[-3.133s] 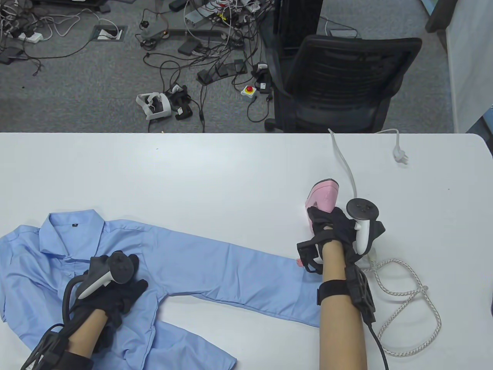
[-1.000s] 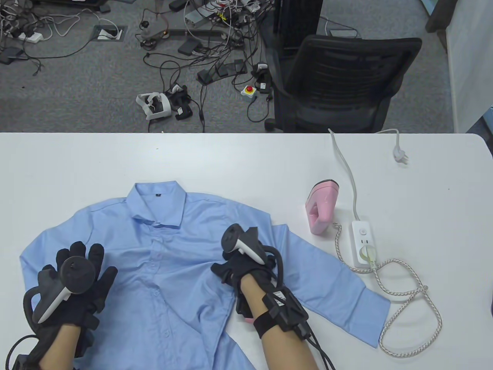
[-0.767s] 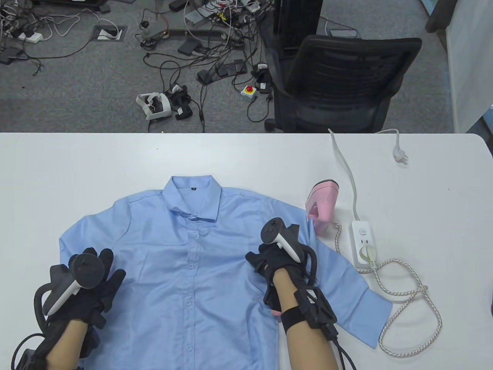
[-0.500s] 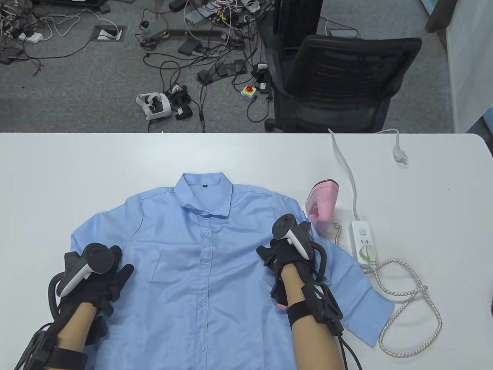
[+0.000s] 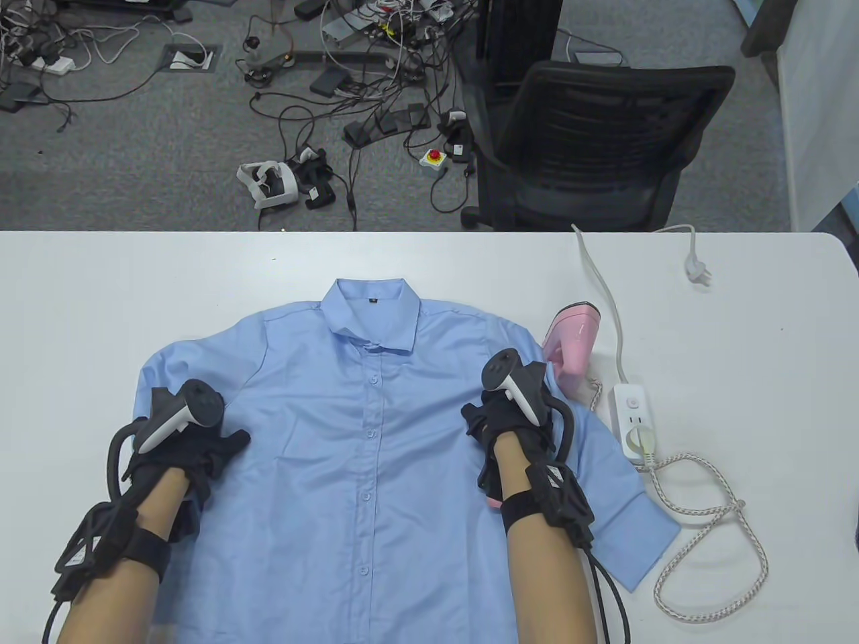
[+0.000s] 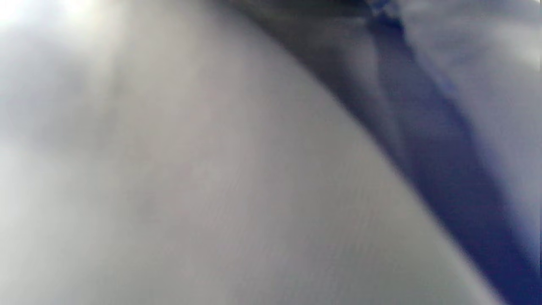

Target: Iron long-sleeve shirt with electric iron on table

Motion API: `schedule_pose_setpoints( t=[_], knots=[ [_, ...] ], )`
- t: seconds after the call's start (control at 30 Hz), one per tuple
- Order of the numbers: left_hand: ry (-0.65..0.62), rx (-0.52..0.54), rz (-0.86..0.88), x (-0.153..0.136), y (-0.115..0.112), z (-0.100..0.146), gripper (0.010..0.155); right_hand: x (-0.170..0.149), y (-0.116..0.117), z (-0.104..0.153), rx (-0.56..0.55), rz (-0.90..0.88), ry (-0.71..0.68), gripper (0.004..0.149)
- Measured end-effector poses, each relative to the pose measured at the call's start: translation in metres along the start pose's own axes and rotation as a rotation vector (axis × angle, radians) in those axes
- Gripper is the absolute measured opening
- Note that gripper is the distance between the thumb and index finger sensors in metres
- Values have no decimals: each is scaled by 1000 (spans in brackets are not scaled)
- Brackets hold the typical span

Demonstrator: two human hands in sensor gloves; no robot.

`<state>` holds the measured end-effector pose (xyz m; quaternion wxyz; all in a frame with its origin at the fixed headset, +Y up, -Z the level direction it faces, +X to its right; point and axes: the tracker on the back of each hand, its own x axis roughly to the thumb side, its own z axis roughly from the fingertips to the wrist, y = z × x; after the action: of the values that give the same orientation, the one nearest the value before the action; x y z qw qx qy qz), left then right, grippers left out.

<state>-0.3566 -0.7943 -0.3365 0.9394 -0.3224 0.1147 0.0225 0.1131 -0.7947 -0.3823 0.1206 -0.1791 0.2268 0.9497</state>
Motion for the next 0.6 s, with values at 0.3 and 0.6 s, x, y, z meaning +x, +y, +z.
schedule_pose_setpoints(
  t=[0.3, 0.6],
  knots=[
    [-37, 21, 2, 11, 20, -31, 81, 6, -15, -27, 23, 23, 20, 47],
    [-60, 109, 12, -6, 33, -2, 79, 18, -28, -4, -60, 40, -71, 70]
  ],
)
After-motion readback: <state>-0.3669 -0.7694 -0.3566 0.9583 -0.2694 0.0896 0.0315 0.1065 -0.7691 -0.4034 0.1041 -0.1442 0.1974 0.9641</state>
